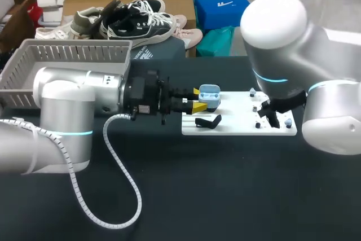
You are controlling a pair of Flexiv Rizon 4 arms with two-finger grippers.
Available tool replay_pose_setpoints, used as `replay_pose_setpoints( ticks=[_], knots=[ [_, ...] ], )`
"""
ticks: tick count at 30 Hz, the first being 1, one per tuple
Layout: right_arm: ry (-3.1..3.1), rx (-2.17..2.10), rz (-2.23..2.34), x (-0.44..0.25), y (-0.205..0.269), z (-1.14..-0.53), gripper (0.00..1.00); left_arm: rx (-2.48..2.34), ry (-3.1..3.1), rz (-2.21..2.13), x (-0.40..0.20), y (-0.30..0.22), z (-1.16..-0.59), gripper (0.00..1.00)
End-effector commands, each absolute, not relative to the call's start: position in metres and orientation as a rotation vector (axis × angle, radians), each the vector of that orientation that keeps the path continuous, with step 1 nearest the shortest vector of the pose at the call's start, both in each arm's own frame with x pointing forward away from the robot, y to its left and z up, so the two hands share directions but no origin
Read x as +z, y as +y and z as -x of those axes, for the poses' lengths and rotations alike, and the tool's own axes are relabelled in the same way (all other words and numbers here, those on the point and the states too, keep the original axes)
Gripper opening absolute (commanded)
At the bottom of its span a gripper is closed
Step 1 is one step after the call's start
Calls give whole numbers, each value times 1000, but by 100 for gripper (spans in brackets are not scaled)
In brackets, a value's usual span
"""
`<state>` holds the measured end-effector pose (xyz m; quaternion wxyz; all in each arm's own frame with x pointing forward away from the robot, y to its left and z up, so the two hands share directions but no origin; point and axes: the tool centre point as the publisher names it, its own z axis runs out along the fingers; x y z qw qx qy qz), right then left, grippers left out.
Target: Pick up each earbud case from the left stands, insert the matching earbuds, close the lid, and place the case in the box.
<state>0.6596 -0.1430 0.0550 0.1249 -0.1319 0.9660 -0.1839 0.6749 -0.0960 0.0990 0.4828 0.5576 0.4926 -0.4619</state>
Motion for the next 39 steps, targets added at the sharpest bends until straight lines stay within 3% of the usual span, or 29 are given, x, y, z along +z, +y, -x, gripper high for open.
replay_pose_setpoints(
  ticks=[1,5,6,24,35,39],
  knots=[
    [2830,-540,380,47,-138,-665,71,-1127,1199,-1360,98,-96,-676,0],
    [2836,-536,374,43,-138,-667,49,-1127,1199,-1360,98,-96,-676,0],
    [2837,-535,372,43,-138,-667,47,-1127,1199,-1360,98,-96,-676,0],
    [2873,-560,360,28,-145,-674,44,-1127,1199,-1360,98,-96,-676,0],
    [2883,-572,357,24,-147,-677,32,-1127,1199,-1360,98,-96,-676,0],
    [2887,-578,355,23,-148,-677,33,-1127,1199,-1360,98,-96,-676,0]
  ],
)
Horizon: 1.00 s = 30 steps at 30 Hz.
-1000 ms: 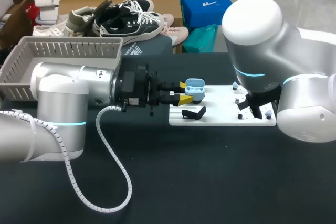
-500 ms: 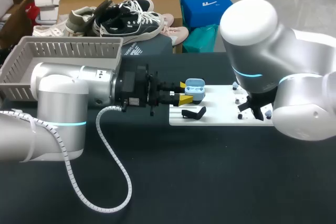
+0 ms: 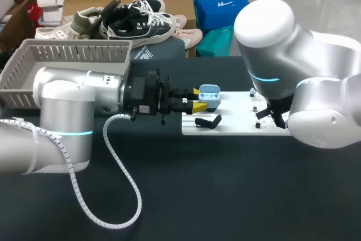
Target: Pick up each earbud case from the left stands, insert the matching earbuds, close the lid, and place the case in the box.
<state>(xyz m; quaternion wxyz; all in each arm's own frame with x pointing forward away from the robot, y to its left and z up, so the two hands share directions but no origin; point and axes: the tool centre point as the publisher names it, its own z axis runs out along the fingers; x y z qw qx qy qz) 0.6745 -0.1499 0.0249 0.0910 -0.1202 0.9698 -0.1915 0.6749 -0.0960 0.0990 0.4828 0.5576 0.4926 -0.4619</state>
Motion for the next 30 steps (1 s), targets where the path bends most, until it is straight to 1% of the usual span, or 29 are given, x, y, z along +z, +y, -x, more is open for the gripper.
replay_pose_setpoints(
  ticks=[1,6,9,12,14,16,17,18,30],
  knots=[
    [2887,-579,356,23,-148,-677,32,-1127,1199,-1360,98,-96,-676,0],
    [2891,-587,357,22,-149,-678,29,-1127,1199,-1360,98,-96,-676,0],
    [2894,-591,358,22,-150,-678,23,-1127,1199,-1360,98,-96,-676,0],
    [2899,-594,359,21,-150,-677,20,-1127,1199,-1360,98,-96,-676,0],
    [2904,-597,357,20,-150,-677,15,-1127,1199,-1360,98,-96,-676,0],
    [2909,-607,352,19,-152,-677,11,-1127,1199,-1360,98,-96,-676,0],
    [2910,-606,349,19,-152,-677,2,-1127,1199,-1360,98,-96,-676,0],
    [2910,-606,348,19,-152,-677,0,-1127,1199,-1360,98,-96,-676,0],
    [2894,-598,338,28,-150,-676,0,-1127,1199,-1360,98,-96,-676,0]
  ],
)
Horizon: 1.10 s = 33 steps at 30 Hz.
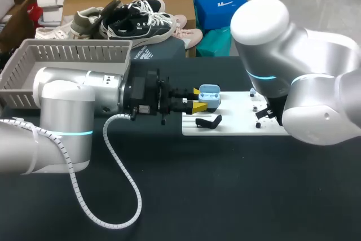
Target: Pick up each earbud case from the left stands, insert the matching earbuds, close the lid, and place the case in the box.
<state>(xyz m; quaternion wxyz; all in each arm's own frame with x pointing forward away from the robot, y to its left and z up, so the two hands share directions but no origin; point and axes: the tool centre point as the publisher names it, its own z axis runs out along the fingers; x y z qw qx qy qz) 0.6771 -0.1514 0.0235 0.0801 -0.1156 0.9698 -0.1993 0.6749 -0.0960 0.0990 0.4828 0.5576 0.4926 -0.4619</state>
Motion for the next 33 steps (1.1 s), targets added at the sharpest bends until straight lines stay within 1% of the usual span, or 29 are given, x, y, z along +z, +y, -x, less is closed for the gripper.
replay_pose_setpoints(
  ticks=[1,8,12,22,28,33],
  knots=[
    [2890,-600,332,31,-150,-675,0,-1127,1199,-1360,98,-96,-676,0],
    [2881,-575,316,72,-141,-662,0,-1127,1199,-1360,98,-96,-676,0],
    [2846,-528,342,103,-128,-655,0,-1127,1199,-1360,98,-96,-676,0],
    [2755,-366,547,173,-67,-637,0,-1127,1199,-1360,98,-96,-676,0],
    [2736,-337,571,192,-36,-635,0,-1127,1199,-1360,98,-96,-676,0],
    [2733,-326,580,192,-10,-634,0,-1127,1199,-1360,98,-96,-676,0]
  ],
)
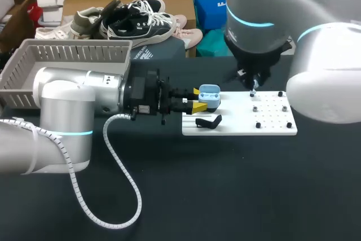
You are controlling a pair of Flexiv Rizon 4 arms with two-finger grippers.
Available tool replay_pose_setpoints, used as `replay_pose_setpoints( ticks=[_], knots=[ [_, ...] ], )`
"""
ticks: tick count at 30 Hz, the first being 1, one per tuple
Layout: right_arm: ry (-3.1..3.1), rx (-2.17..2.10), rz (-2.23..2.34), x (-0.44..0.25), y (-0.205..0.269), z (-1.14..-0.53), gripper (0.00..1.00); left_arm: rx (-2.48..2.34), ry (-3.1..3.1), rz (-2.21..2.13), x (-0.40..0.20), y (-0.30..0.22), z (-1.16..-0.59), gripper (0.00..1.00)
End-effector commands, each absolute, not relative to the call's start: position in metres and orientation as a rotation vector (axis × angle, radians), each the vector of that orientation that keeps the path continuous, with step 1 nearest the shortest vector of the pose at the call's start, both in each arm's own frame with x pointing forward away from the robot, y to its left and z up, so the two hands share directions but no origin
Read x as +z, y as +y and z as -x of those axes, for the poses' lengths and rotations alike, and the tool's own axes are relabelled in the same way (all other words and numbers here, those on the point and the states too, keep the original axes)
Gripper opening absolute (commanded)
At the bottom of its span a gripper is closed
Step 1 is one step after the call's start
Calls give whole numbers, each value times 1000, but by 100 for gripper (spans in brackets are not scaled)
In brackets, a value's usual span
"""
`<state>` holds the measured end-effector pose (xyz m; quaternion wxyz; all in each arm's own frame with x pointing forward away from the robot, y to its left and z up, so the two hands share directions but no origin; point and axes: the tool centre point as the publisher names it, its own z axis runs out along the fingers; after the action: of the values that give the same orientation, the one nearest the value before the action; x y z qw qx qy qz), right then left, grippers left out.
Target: Pick up each earbud case from the left stands, insert the matching earbuds, close the lid, and place the case in the box.
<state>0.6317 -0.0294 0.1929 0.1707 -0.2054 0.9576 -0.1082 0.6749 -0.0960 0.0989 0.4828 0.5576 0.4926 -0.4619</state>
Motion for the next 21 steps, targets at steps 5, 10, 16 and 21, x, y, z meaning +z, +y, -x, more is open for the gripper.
replay_pose_setpoints(
  ticks=[5,10,16,21],
  knots=[
    [2737,-349,580,185,10,-639,0,-1127,1199,-1360,98,-96,-676,0],
    [2744,-331,551,184,24,-644,0,-1127,1199,-1360,98,-96,-676,0],
    [2749,-341,542,182,35,-645,0,-1127,1199,-1360,98,-96,-676,0],
    [2758,-334,526,181,35,-645,0,-1127,1199,-1360,98,-96,-676,0]
  ],
)
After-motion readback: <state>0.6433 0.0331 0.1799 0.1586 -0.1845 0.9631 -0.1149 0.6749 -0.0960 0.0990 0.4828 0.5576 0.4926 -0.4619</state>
